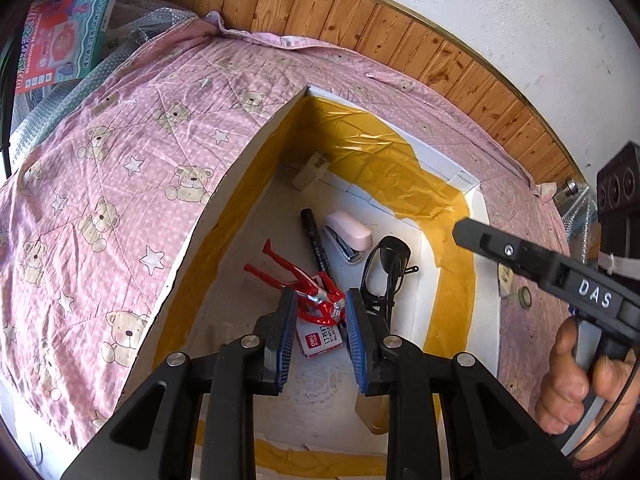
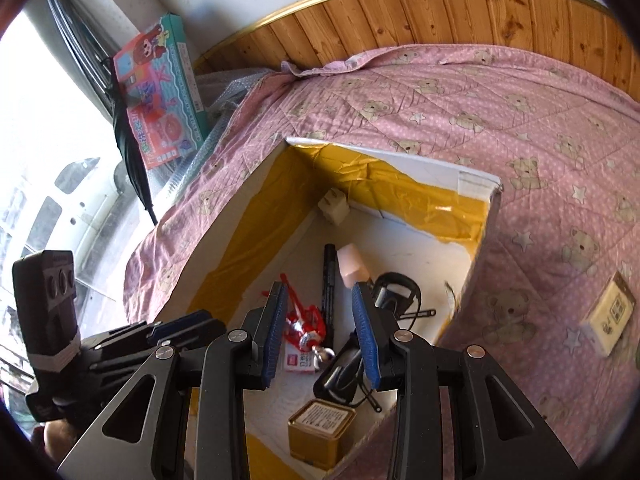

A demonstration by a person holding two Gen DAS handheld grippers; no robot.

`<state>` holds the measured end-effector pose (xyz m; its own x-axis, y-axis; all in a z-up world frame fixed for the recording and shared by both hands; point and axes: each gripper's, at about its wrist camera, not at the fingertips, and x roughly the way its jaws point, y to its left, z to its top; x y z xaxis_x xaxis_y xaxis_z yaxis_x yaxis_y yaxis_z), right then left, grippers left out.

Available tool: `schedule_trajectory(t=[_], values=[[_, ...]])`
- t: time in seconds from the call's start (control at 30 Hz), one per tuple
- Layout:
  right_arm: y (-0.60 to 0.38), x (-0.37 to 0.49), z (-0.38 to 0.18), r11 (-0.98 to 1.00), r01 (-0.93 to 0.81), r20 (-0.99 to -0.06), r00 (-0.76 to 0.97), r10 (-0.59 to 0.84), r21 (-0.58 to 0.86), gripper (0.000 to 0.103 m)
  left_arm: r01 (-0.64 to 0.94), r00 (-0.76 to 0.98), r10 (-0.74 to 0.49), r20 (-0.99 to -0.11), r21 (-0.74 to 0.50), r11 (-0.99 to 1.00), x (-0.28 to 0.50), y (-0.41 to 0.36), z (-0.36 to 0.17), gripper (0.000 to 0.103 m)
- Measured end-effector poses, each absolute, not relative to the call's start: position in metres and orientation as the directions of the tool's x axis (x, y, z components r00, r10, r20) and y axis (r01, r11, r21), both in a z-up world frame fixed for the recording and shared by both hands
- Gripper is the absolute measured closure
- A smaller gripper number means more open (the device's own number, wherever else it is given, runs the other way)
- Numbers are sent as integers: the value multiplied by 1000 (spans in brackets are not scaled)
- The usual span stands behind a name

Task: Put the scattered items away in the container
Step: 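Open the left tool to drop the spray bottle into the box, then withdraw both open tools from the box toward the tissue pack and tape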

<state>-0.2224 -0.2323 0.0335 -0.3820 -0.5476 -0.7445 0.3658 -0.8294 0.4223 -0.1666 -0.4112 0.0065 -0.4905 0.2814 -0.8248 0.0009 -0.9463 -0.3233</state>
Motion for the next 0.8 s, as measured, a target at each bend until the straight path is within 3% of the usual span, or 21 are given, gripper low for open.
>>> schedule_trajectory(t=[0.8], values=[[-169,-114,47,-749,341,-635,-397,-663,568,65,-113,-541,287,-790,-270,-956,-111,-341,66,77]])
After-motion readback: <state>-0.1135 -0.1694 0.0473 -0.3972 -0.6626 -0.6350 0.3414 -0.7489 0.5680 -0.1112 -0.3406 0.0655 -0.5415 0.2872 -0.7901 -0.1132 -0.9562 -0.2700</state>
